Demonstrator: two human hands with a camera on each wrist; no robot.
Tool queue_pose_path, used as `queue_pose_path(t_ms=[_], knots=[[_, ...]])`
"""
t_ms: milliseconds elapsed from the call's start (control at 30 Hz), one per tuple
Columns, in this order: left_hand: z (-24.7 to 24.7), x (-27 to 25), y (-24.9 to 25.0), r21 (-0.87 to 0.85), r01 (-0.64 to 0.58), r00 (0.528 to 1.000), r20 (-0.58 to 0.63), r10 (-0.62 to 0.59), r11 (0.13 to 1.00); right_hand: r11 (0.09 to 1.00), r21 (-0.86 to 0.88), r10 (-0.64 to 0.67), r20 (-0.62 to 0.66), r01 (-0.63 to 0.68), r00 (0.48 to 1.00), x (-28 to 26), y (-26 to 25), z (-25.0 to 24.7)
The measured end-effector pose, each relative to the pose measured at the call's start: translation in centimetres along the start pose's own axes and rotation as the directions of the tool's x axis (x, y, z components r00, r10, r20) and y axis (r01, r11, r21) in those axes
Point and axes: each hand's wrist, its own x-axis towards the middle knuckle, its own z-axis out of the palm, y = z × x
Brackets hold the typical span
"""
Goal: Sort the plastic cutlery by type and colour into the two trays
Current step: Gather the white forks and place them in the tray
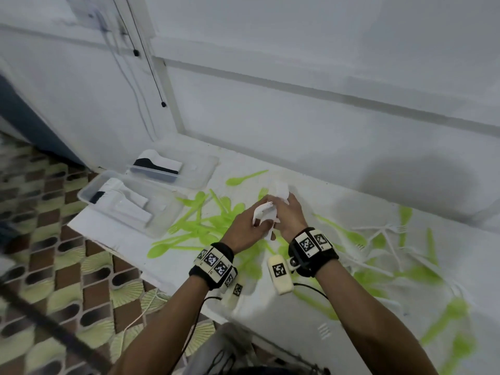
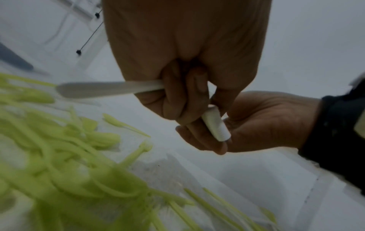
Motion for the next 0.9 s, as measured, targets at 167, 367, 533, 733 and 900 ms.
queue_pose_path(t_ms=[167,367,533,733,900], knots=[[-3.1,-0.8,0.8,-0.062,0.13,0.978,-0.157,-0.138,0.99,0.998,-0.029,0.057,0.033,-0.057,0.998,1.3,-0.1,3.0],[-10.7,-1.2,-1.2,-0.441,0.195,0.916,-0.237,-0.324,0.876,0.993,-0.114,0.037,0.037,-0.032,0.999,2.7,0.4,5.8],[-18.3,-0.2,-4.0,-0.243,0.096,0.91,-0.372,-0.184,0.965,0.985,-0.175,0.021,0.097,-0.003,0.995,4.8,0.1,10.2],[-26.4,1.9,-6.6,-0.117,0.035,0.85,-0.519,-0.092,0.992,0.94,-0.333,-0.011,0.176,0.07,0.984,7.9,-0.5,17.4],[-31.3,4.2,-9.3,0.004,0.139,0.833,-0.541,-0.115,0.99,0.756,-0.585,-0.168,0.262,0.295,0.95,10.3,-0.8,23.7]])
